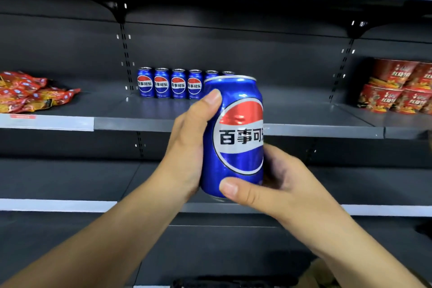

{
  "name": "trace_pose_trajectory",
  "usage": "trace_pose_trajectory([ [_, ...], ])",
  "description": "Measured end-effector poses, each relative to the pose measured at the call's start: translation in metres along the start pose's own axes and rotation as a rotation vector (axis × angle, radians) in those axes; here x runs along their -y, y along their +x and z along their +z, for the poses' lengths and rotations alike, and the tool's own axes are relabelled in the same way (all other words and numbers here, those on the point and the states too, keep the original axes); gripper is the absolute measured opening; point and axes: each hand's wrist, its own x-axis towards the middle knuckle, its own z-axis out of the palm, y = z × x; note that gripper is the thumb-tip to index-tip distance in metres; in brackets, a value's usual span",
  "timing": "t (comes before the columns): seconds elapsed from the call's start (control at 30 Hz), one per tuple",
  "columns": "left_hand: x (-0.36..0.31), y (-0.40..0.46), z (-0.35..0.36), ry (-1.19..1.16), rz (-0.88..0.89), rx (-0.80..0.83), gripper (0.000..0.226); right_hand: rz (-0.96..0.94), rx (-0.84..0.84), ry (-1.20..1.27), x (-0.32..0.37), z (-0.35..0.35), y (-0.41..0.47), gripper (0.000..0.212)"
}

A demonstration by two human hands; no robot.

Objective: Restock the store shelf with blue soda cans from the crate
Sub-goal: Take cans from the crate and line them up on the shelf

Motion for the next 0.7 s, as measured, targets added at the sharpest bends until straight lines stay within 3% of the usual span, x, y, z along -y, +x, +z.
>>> trace_pose_trajectory([
  [0.17,0.019,0.015,-0.02,0.084,0.054,0.053,0.068,0.07,-0.105,-0.014,-0.013,0.005,0.017,0.053],
  [0.27,0.03,0.032,-0.026,0.228,0.057,0.028,0.048,0.097,-0.205,-0.021,-0.025,0.001,0.034,0.057],
  [0.53,0.071,0.12,-0.047,0.519,0.039,-0.206,0.054,0.174,-0.385,-0.249,-0.063,-0.059,0.1,0.052],
  [0.7,0.108,0.189,-0.056,0.828,0.018,-0.2,0.047,0.135,-0.45,-0.271,-0.086,-0.113,0.157,0.046],
])
